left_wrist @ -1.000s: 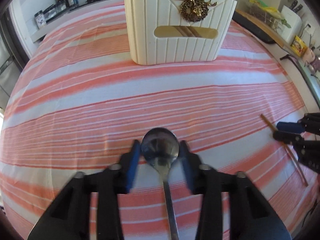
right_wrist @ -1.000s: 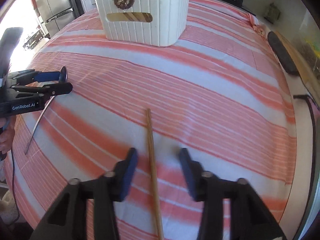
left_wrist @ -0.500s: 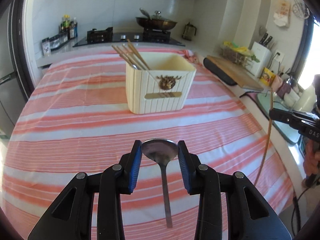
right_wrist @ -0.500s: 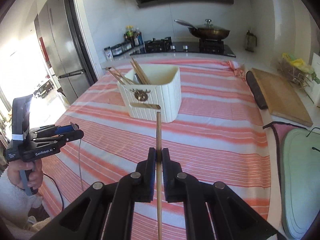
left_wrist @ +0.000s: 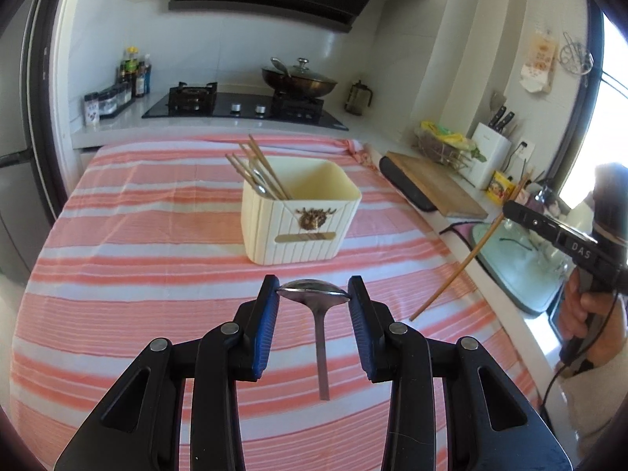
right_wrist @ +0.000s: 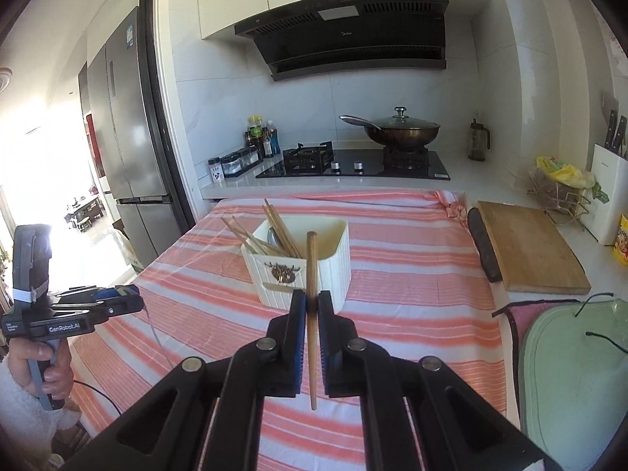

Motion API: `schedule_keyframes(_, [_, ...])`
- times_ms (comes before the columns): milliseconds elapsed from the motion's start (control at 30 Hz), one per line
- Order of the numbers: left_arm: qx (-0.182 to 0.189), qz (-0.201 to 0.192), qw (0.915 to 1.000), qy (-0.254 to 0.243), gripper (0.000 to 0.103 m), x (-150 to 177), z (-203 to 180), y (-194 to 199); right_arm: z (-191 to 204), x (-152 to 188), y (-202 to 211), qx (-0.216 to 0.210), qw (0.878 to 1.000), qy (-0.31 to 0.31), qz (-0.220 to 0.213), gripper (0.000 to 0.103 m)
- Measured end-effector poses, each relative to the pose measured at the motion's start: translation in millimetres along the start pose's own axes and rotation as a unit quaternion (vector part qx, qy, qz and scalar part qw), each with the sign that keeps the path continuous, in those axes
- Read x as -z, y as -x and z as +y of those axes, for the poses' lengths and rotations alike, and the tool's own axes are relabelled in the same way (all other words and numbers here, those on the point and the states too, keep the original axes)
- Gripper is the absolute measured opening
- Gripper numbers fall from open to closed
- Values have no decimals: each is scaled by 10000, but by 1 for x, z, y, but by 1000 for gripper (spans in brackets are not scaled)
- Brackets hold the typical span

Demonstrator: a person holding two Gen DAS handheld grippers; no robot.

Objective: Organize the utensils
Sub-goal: 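Lift the spoon and chopstick and carry them over the white holder, then open the left tool while the right tool opens, dropping spoon and chopstick into the holder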

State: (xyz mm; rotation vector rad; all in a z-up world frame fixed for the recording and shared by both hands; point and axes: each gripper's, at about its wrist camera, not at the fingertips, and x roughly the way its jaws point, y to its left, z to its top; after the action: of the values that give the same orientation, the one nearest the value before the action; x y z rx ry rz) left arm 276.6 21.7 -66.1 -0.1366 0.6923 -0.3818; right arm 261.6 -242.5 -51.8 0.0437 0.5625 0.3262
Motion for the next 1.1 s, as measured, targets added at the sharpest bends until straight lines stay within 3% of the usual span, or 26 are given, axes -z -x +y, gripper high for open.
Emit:
schedule_keyframes(200, [199, -459, 9987, 30, 36, -76, -2, 17, -10, -62, -16, 117, 9992, 139, -367, 7])
schedule_keyframes(300, [-3, -849, 9964, -32, 36, -120, -4, 15, -10, -98, -23, 180, 9967, 270, -750, 7])
schedule_keyframes(500, [-348, -1159, 9925, 170, 36, -174, 8, -37, -4, -146, -59, 83, 9915, 331, -1252, 7])
schedule_keyframes(600, [-453, -915, 9942, 347, 36, -177, 20, -81, 1, -149, -96, 55, 9948, 407, -928, 7])
schedule_keyframes(767, [-703, -200, 9963, 457, 36, -162, 40, -151, -1, -131, -183, -128, 9986, 405, 317, 7])
schedule_keyframes(867, [-786, 103, 9953, 550, 39, -148, 49, -168, -8, -113, -227, -360, 9948, 220, 929, 10])
schedule_keyframes(900, [-801, 111, 9952, 543, 46, -143, 50, -166, -9, -109, -234, -402, 9943, 176, 975, 13])
schedule_keyframes(933, [-827, 98, 9952, 517, 64, -139, 52, -162, -12, -106, -235, -389, 9947, 116, 943, 19])
schedule_keyframes(1000, [-966, -79, 9943, 451, 85, -131, 51, -146, -18, -103, -227, -315, 9969, -65, 720, 54])
schedule_keyframes(1100, [-1166, -417, 9920, 262, 101, -114, 42, -110, -22, -101, -201, -164, 9988, -185, 419, 57])
